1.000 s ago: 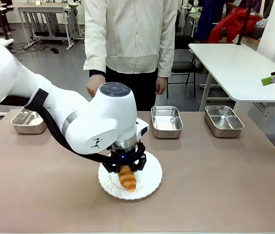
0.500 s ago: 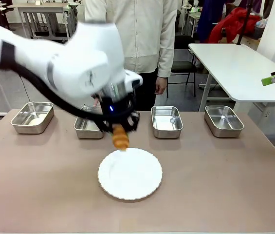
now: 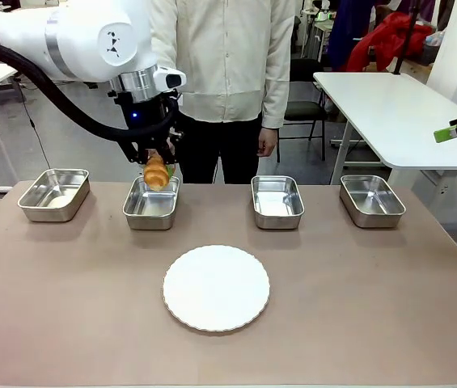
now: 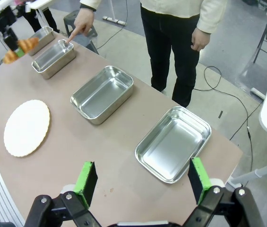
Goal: Place the bread in the container.
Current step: Place the Butter Roll into the Airtight Container indicated by the human.
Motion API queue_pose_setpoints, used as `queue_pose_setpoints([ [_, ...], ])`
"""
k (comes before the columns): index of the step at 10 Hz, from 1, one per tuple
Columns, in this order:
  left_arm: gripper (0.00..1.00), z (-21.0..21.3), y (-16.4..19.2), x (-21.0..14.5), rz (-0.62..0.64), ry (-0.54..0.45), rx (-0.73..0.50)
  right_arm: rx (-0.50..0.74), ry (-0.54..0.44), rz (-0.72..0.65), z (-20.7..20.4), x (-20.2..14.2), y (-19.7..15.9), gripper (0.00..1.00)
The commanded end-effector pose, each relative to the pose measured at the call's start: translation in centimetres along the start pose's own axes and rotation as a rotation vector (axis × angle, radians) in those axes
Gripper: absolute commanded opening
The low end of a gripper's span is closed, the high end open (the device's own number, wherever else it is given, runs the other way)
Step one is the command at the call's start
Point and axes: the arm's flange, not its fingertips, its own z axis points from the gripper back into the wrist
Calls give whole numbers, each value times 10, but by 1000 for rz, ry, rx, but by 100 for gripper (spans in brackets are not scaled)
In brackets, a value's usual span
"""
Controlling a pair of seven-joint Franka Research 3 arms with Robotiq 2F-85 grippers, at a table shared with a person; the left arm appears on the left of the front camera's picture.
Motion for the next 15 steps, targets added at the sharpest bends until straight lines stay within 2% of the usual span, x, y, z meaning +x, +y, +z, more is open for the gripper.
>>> queue_pose_setpoints([
  [1,42,-16,12,30,-46,48,1,5,-18,1,1,2,0,100],
  [3,42,-37,37,45,-51,75,24,5,-18,1,1,2,0,100],
  [6,42,-53,58,44,-55,22,17,5,-18,1,1,2,0,100],
  [7,42,-55,47,47,-29,63,18,5,-18,1,1,2,0,100],
  [9,42,-55,47,47,-29,63,18,5,-18,1,1,2,0,100],
  [12,42,-67,61,63,-3,65,-14,5,-18,1,1,2,0,100],
  [13,42,-76,64,58,3,54,-17,5,-18,1,1,2,0,100],
  [15,42,-85,67,59,-35,41,-24,5,-18,1,1,2,0,100],
])
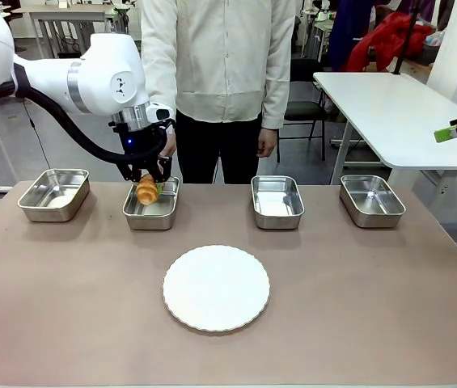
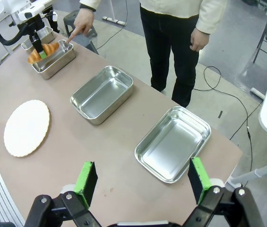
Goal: Place the bread in the container.
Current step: Place the Butter Roll into the Airtight Container indicated by the human.
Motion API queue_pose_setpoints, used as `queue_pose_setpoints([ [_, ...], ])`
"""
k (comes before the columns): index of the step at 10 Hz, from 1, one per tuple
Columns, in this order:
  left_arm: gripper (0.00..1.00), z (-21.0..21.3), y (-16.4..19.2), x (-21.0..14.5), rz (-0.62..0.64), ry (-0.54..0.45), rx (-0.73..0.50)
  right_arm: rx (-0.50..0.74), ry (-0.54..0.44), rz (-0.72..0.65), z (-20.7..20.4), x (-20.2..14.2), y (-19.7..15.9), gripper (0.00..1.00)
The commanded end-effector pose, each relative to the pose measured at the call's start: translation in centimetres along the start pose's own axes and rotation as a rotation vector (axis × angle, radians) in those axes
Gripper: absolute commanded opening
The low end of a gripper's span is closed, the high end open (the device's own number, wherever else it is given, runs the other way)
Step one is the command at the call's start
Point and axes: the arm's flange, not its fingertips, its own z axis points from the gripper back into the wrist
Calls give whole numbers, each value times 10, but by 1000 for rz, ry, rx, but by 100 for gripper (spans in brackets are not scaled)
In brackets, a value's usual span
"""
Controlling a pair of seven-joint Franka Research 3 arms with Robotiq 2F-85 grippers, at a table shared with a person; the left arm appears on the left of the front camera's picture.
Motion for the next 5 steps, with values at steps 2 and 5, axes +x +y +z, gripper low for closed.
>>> queue_pose_setpoints([
  [2,42,-5,3,1,-42,-26,-24,6,-18,2,1,2,0,100],
  [5,100,-11,8,2,-77,-19,-26,6,-18,2,1,2,0,100],
])
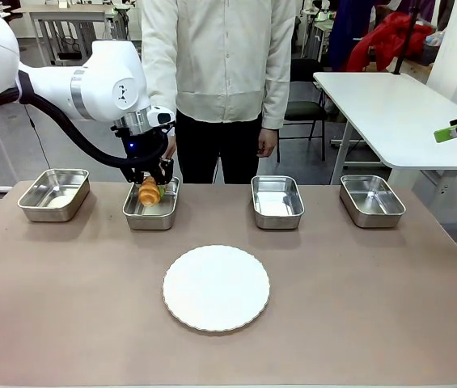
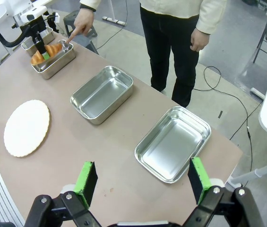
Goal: Place the bread in the container.
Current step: Place the Butter Roll into the Airtight Container indicated by the human.
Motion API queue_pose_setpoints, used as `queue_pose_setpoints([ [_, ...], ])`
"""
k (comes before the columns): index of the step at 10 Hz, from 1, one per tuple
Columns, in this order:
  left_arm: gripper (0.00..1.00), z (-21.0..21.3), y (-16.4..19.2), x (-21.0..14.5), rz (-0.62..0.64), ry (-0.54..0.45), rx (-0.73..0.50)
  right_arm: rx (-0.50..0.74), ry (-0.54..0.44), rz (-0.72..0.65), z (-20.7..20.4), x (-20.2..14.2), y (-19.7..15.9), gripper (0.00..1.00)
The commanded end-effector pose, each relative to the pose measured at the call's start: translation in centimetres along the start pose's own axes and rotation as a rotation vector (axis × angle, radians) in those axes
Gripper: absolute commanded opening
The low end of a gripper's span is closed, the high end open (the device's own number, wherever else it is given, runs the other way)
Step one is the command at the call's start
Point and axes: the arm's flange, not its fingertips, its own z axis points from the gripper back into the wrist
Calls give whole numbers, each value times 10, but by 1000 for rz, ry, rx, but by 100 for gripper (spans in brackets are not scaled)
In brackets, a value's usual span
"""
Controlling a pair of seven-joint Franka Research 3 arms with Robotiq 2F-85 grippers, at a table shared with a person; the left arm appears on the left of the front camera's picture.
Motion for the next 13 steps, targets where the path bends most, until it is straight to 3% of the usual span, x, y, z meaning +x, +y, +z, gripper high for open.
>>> queue_pose_setpoints([
  [1,100,-2,7,-5,-34,-7,-29,6,-18,2,1,2,0,100],
  [7,100,5,9,-12,0,-13,-72,6,-18,2,1,2,0,100],
  [8,91,7,4,-13,25,27,-71,6,-18,2,1,2,0,100],
  [13,91,3,6,-1,0,-4,-26,6,-18,2,1,2,0,100],
])
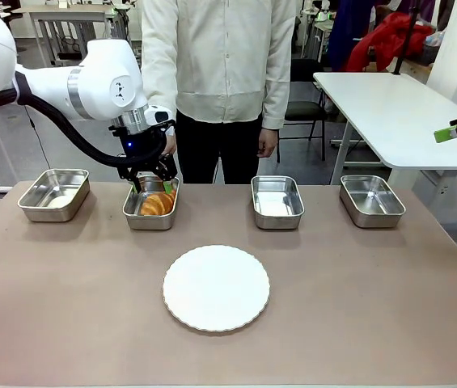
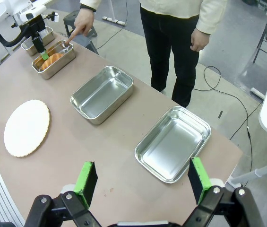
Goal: Place the bread in the container.
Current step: Place the Butter Roll into the Airtight Container indicated by the human.
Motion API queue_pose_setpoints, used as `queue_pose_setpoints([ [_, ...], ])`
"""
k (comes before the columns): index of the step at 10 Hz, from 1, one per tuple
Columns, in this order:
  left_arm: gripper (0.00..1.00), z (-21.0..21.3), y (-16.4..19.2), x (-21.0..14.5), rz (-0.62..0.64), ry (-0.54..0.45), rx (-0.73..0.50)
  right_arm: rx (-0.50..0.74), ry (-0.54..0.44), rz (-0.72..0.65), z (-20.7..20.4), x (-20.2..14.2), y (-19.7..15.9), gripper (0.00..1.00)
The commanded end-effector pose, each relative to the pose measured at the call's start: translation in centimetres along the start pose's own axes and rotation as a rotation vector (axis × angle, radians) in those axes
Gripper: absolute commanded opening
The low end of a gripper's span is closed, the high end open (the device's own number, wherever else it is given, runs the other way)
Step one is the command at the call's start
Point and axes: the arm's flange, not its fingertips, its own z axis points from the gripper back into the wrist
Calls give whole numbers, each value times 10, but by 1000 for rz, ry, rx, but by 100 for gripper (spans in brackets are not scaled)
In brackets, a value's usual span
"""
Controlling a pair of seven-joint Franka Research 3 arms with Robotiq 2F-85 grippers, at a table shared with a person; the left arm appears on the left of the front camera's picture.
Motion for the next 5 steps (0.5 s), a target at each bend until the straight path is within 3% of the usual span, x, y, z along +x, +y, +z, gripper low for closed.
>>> queue_pose_setpoints([
  [1,91,0,3,1,-6,-9,14,6,-18,2,1,2,0,100],
  [2,91,0,0,0,0,0,0,6,-18,2,1,2,0,100],
  [5,92,65,-15,-71,5,-142,-52,6,-18,2,1,2,0,100],
])
